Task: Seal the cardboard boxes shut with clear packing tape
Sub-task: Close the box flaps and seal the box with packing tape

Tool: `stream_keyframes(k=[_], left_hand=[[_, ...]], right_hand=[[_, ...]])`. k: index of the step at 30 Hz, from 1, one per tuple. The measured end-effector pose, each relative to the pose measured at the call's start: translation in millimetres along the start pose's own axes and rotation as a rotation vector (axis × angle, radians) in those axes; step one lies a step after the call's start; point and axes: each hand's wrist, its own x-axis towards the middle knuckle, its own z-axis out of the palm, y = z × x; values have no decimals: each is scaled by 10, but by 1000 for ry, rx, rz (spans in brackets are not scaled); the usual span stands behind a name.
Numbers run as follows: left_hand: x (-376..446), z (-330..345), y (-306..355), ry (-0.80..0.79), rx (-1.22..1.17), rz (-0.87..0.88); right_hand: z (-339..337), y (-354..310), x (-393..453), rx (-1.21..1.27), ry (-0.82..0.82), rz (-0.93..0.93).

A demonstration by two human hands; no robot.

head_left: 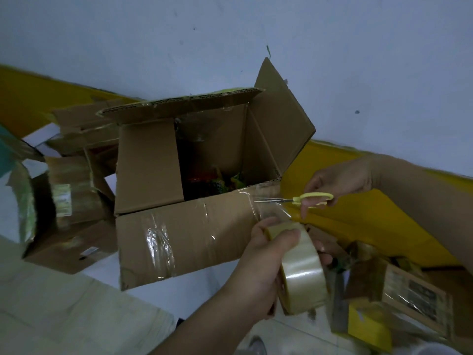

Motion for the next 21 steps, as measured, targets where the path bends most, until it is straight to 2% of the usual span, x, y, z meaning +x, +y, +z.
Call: stream_keyframes(k=[3,7,11,13,16,18,21], left_hand=[[18,-22,59,-9,21,9],[21,-18,12,9,167,40],[-45,-92,-112,53,251,60],[-117,-192,-144,32,284,29],[-220,-346,-190,45,363,13],[-251,-425,-222,100,435,11],[-279,-494,-236,169,477,15]], right_hand=[[60,58,-22,19,133,-31],[177,109,-178,171,263,-83],[307,91,-407,-27,384,-61],[332,-36,-472,-135,517,-125],[278,-311,-384,-129,804,-310],[204,-534,-232,-107,918,-416],[105,-746,71,-75,848,-451]])
